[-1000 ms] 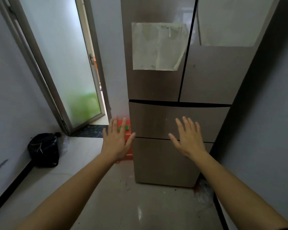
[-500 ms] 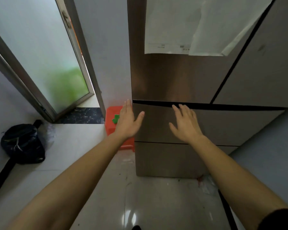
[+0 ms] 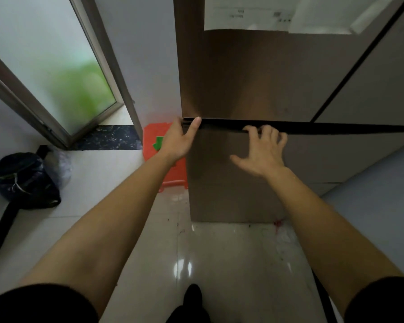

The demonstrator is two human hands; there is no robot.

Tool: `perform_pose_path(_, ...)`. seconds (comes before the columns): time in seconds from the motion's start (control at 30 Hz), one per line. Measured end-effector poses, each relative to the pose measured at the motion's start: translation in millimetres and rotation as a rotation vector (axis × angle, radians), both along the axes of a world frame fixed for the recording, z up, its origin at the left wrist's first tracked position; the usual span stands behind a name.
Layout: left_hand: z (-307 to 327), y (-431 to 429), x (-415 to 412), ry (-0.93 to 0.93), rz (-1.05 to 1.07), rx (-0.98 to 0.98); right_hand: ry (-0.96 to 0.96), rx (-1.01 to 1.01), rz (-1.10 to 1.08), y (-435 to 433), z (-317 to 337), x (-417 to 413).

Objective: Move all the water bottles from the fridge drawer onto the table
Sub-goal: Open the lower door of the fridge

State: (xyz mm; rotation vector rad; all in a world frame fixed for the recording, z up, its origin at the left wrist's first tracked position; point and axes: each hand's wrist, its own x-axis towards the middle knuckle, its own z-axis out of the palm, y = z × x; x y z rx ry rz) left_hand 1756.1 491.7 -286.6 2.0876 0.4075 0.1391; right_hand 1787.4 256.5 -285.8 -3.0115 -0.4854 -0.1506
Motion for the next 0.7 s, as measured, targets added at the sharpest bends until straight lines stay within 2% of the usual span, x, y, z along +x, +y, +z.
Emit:
perform_pose_path(0.17,-22,-19,-41,-0.047,0.001,-0.146,-0.097,0.063,-0.004,-14,-11,-32)
perform_pose_path(0.33,-20,-24,-51,-0.086,-0.032,-0.258,-0.058,0.121,-0.011,-15,-9,-50)
perform_pose_path(0.47,-13,-36,-86,-0.098,-0.037,-0.433,-0.087,0.181,0.006,-34,-10,-78)
perform_pose_path(0.6,-8,-70,-137,-0.083,-0.030,-0.507,-0.148,0.359,-0.003,-66,-5,-115)
perform_pose_path(0.7,0,-99,-173,-0.015,-0.082,-0.491,-0.088,0.439,0.044,-99,-1,-147)
